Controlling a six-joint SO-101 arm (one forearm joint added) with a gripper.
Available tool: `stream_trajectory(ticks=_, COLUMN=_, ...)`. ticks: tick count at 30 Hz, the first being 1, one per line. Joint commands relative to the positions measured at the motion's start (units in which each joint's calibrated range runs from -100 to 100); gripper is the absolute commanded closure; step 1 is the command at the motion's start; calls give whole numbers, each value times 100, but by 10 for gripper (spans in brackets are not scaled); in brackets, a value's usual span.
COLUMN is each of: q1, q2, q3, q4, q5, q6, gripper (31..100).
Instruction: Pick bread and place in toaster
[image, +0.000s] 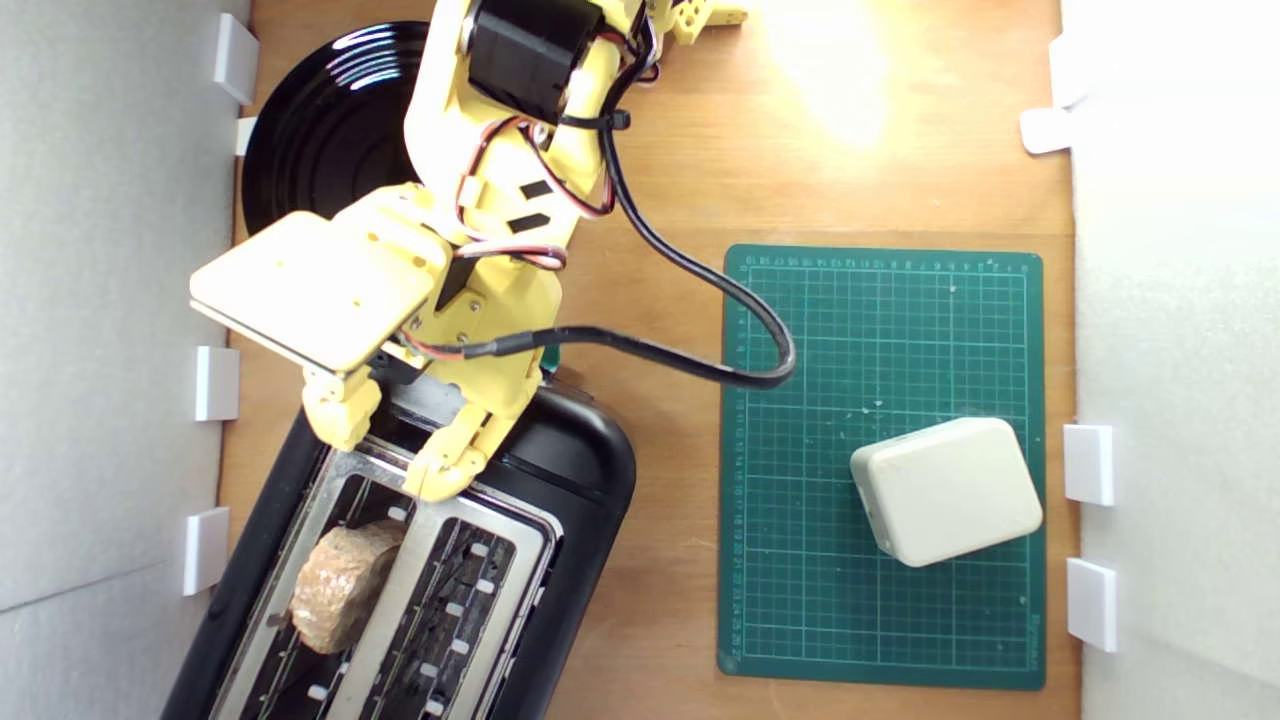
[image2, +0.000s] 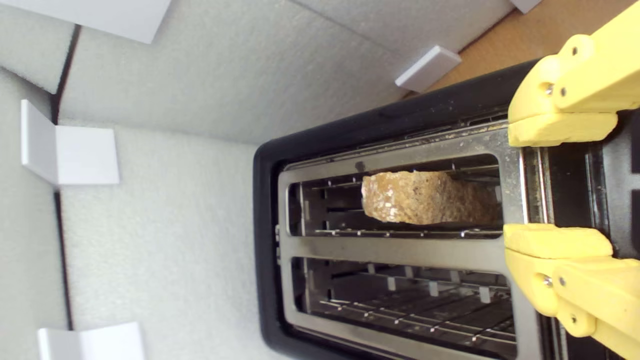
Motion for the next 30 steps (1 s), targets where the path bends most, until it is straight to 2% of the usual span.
stream_trajectory(ticks=1, q1=-67, q2=-832, q3=-89, q4=15, q5=-84, q6=24, gripper=572)
stream_trajectory(ticks=9, q1=-108, q2=-1938, q3=-62, q4=6, q5=-630, q6=-651, gripper=569)
stream_trajectory(ticks=14, q1=-527, q2=-2371, q3=38, q4=61, q5=-630, q6=-1315, gripper=508)
stream_trajectory(ticks=21, q1=-1155, q2=-2596, q3=283, q4=106, q5=-604, q6=-2477, gripper=509)
stream_trajectory(ticks=22, q1=-1284, q2=-2745, q3=510, q4=106, q5=-613, q6=-2864, gripper=509)
stream_trajectory(ticks=24, q1=-1405, q2=-2953, q3=919, q4=106, q5=-613, q6=-3199, gripper=509)
stream_trajectory(ticks=30, q1=-1897, q2=-3918, q3=2744, q4=97, q5=-621, q6=-3894, gripper=509)
